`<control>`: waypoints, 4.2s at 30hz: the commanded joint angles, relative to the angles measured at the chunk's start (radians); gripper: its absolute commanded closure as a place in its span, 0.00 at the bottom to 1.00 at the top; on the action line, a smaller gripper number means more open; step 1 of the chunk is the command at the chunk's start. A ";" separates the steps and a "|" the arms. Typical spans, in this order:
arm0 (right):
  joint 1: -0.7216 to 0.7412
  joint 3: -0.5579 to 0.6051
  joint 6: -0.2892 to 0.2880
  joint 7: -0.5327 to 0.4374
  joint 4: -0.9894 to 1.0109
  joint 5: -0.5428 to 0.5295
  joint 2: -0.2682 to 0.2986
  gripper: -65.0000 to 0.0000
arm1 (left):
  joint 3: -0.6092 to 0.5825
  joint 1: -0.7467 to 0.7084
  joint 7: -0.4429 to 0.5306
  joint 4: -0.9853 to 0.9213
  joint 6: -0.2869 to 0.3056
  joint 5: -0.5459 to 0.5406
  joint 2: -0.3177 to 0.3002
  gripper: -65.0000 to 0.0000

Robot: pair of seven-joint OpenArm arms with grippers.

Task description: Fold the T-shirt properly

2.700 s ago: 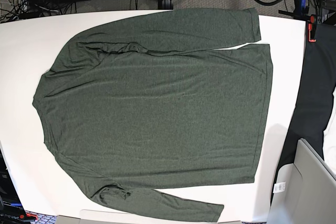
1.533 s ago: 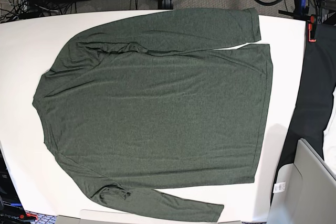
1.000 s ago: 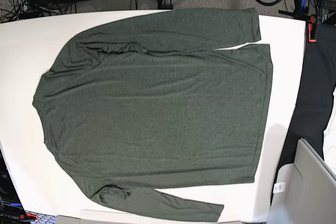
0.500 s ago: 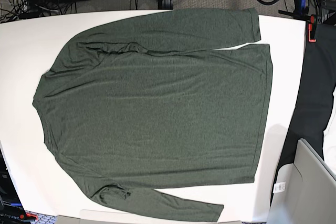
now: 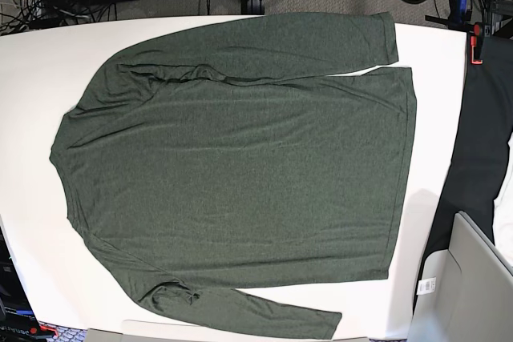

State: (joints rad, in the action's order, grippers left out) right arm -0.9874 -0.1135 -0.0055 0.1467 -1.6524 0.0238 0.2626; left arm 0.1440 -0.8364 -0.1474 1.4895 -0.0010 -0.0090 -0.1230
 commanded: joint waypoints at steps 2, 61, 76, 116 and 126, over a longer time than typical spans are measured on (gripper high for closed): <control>-0.044 -0.038 0.003 -0.012 -0.065 -0.003 0.005 1.00 | 0.024 -0.019 0.024 0.070 -0.004 -0.004 -0.004 1.00; 0.052 -0.139 0.000 -0.012 -0.395 0.236 -0.096 0.76 | 0.033 0.260 -0.601 0.500 0.138 -0.228 0.021 0.57; 0.058 -0.139 0.000 -0.012 -0.395 0.236 -0.096 0.76 | 0.044 0.259 -0.593 0.461 0.134 -0.223 0.018 0.57; 0.089 -0.151 0.000 -0.011 -0.395 0.239 -0.096 0.76 | 0.019 0.263 -0.594 0.429 0.141 -0.228 0.026 1.00; 0.221 -0.151 -0.003 0.202 -0.397 0.239 -0.096 0.76 | 0.022 0.259 -0.594 0.535 0.141 -0.228 0.024 1.00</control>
State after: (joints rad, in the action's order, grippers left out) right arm -0.7574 -0.2573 -0.0193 0.3645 -2.0289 0.2592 0.1608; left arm 0.1600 -0.5732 -0.7589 2.0041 0.1364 -0.2367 -0.0948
